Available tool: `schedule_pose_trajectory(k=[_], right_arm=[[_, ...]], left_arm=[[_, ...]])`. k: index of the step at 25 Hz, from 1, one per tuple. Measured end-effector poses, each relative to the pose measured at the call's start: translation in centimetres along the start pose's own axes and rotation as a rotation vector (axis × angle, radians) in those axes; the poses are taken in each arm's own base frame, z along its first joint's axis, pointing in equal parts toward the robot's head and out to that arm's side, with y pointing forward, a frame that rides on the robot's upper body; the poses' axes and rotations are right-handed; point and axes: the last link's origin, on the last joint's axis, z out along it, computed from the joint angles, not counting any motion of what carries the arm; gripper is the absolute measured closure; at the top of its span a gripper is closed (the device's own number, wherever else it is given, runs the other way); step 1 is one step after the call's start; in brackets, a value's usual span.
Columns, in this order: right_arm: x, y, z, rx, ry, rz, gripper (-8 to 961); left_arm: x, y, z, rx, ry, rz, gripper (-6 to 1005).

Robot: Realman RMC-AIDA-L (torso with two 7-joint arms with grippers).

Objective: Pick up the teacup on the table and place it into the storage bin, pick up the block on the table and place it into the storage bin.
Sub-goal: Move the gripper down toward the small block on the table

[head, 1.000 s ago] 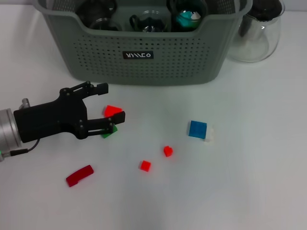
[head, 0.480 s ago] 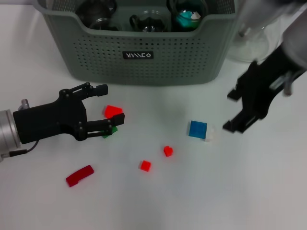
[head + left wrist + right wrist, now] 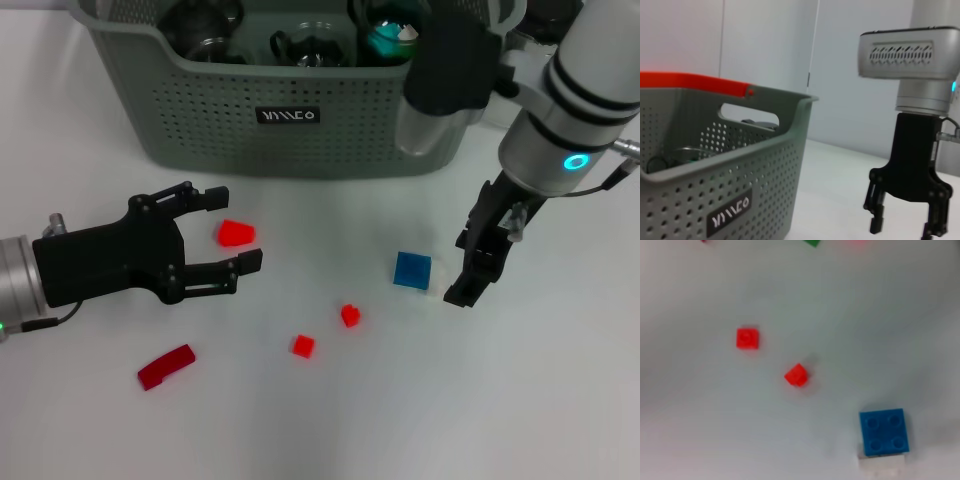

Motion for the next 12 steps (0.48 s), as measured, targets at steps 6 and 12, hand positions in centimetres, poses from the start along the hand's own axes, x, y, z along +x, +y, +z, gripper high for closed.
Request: schedule_pose_trajectory(k=[6, 12], right_arm=[[-0.2, -0.2, 1.4, 0.032, 0.021, -0.022, 179], [-0.5, -0.3, 2.3, 0.055, 0.024, -0.035, 185]], left_arm=[[-0.2, 0.4, 0.4, -0.029, -0.018, 0.034, 112], [-0.7, 0.8, 0.8, -0.080, -0.072, 0.065, 112]])
